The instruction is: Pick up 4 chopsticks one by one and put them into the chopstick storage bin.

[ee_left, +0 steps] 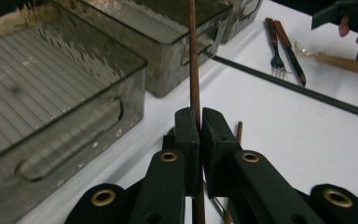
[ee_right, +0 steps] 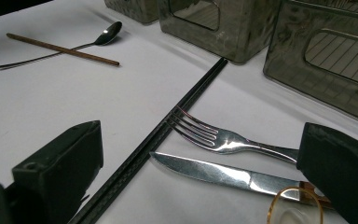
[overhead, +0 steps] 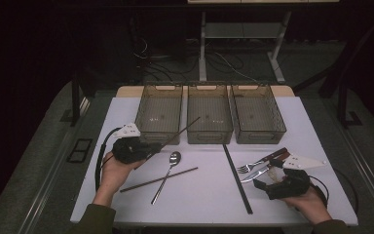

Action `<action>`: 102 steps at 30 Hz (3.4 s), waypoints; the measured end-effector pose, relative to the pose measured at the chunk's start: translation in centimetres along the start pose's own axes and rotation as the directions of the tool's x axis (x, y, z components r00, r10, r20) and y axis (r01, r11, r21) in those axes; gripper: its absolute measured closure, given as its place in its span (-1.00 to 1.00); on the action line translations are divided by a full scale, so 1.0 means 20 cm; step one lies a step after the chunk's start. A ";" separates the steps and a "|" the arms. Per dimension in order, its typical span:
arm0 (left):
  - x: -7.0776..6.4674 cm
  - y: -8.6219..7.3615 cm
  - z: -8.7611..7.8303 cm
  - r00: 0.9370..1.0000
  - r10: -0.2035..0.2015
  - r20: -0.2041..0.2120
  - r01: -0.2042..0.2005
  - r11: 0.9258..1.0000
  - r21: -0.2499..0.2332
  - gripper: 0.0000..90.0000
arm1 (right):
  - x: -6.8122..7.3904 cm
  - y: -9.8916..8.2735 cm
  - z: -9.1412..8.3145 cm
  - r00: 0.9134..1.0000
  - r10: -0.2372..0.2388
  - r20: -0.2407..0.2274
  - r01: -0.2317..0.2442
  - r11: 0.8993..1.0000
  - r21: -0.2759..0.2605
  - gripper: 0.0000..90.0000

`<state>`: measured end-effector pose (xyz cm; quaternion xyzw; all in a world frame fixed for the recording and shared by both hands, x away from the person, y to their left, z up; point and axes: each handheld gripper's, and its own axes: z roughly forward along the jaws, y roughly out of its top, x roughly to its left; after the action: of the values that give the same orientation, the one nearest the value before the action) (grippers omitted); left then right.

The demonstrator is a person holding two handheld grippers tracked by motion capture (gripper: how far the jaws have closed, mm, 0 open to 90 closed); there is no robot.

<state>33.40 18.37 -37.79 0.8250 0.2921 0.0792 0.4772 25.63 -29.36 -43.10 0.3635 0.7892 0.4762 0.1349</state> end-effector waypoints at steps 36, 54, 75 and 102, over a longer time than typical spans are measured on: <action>0.32 0.26 0.08 0.990 -0.050 -0.132 0.043 0.997 -0.057 0.89 | 0.00 0.00 0.00 1.000 0.001 0.003 -0.001 1.000 -0.004 -0.99; 0.51 0.28 0.20 0.959 -0.132 -0.252 0.127 0.991 -0.035 0.89 | 0.00 0.00 0.00 1.000 0.000 0.002 0.000 1.000 0.002 -0.99; 0.57 0.24 0.27 0.913 -0.224 -0.341 0.246 0.969 0.022 0.88 | 0.00 0.00 0.00 1.000 -0.003 0.001 0.003 1.000 0.000 -0.99; 0.51 0.28 0.22 0.954 -0.106 -0.282 0.126 0.991 0.053 0.06 | 0.00 0.00 -0.01 1.000 -0.001 -0.001 0.001 1.000 -0.002 -0.99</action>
<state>45.76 18.60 -37.00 0.8033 0.4068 0.1561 0.4060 25.51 -29.40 -43.07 0.3629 0.7890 0.4770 0.1351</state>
